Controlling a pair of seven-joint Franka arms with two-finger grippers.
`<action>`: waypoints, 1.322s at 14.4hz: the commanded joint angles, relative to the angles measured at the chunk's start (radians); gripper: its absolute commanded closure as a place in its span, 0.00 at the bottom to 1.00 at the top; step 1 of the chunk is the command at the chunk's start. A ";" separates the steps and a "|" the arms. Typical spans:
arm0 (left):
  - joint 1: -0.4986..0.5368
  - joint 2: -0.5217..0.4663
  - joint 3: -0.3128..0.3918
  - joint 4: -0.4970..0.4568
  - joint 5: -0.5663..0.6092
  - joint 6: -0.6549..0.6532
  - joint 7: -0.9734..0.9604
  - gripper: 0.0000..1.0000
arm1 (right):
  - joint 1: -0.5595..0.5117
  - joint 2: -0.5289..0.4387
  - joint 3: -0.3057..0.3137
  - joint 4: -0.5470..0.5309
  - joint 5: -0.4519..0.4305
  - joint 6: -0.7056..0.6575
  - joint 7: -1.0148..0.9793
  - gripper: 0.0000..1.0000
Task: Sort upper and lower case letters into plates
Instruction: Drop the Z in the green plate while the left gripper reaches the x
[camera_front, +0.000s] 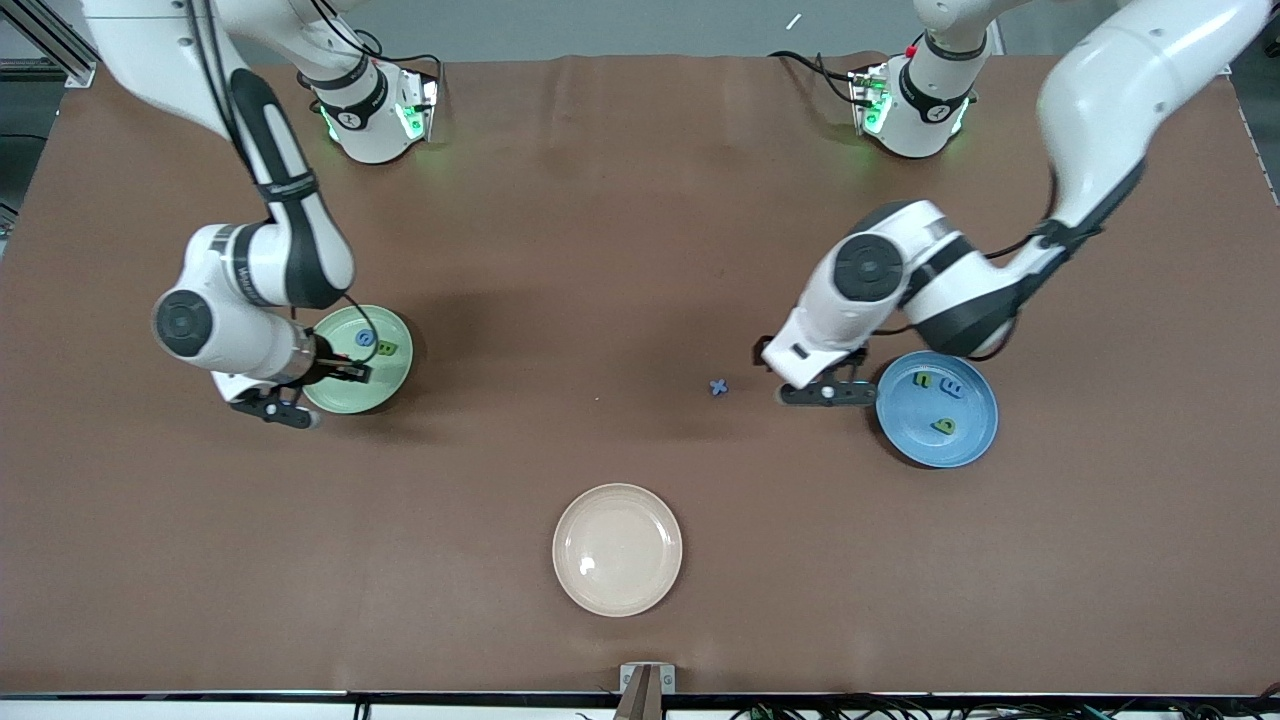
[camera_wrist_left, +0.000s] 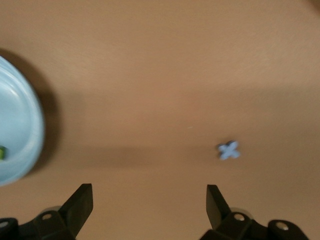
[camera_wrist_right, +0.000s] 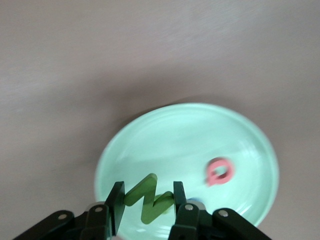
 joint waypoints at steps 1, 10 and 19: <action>-0.219 0.007 0.174 0.108 -0.060 0.012 -0.134 0.00 | -0.010 -0.017 0.016 -0.093 -0.014 0.118 -0.024 1.00; -0.432 0.057 0.405 0.133 -0.121 0.264 -0.317 0.00 | 0.018 0.039 0.021 -0.170 -0.012 0.278 -0.024 0.98; -0.452 0.092 0.443 0.114 -0.111 0.324 -0.321 0.33 | 0.015 -0.008 0.018 -0.121 -0.011 0.111 -0.023 0.00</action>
